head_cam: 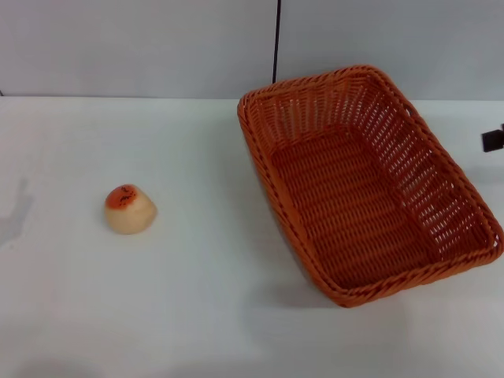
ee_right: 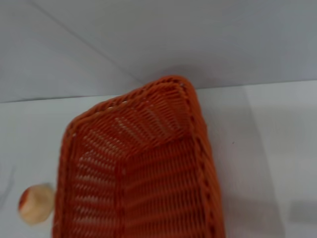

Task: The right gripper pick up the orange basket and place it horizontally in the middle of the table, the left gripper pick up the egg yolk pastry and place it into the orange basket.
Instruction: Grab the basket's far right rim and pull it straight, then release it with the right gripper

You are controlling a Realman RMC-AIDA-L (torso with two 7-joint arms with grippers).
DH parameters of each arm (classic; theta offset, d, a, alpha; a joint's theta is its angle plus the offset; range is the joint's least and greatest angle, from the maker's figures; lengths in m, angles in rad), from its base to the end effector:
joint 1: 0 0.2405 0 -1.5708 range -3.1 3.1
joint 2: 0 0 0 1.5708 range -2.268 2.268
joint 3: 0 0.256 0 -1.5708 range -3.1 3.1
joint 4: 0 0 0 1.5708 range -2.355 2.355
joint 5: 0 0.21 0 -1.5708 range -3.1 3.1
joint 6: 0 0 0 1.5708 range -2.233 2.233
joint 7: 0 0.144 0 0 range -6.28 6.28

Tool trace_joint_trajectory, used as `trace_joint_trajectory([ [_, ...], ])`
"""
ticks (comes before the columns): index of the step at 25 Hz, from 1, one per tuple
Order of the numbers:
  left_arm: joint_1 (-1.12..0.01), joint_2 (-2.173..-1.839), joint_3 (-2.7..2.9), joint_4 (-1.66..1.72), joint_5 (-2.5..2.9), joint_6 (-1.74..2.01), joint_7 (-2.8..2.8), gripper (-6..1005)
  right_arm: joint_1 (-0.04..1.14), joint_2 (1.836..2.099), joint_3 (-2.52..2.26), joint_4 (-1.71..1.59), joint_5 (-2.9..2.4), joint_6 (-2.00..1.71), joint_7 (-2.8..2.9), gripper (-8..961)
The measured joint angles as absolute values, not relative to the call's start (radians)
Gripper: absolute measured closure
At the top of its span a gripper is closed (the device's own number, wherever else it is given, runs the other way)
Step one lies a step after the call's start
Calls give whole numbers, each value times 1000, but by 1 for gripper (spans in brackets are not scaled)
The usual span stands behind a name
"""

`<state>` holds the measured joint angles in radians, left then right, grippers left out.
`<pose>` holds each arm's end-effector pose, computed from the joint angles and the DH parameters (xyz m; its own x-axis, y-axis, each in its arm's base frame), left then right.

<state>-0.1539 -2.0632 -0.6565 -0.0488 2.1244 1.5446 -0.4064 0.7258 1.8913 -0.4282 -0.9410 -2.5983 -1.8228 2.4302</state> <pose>-0.3858 0.2111 0.0261 0.5769 -0.1338 0.8058 0.8101 -0.0323 -0.5854 0.2681 0.3647 0.1295 0.2975 -0.9211 -0.2512 -0.9527 -0.2692 -0.1410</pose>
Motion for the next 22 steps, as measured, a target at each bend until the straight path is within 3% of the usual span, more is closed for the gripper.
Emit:
trace_joint_trajectory([
  [7, -151, -2066, -656, -42, 2125, 1545, -406, 202, 763, 1889, -491, -757, -2598, -1637, 2420, 194],
  [12, -150, -2066, -656, -43, 2125, 1545, -406, 205, 783, 1918, -509, -700, -2597, -1553, 2388, 194],
  [22, -151, -2067, -656, -43, 2125, 1528, -406, 211, 815, 1944, -567, -604, -2585, -1435, 2383, 228],
])
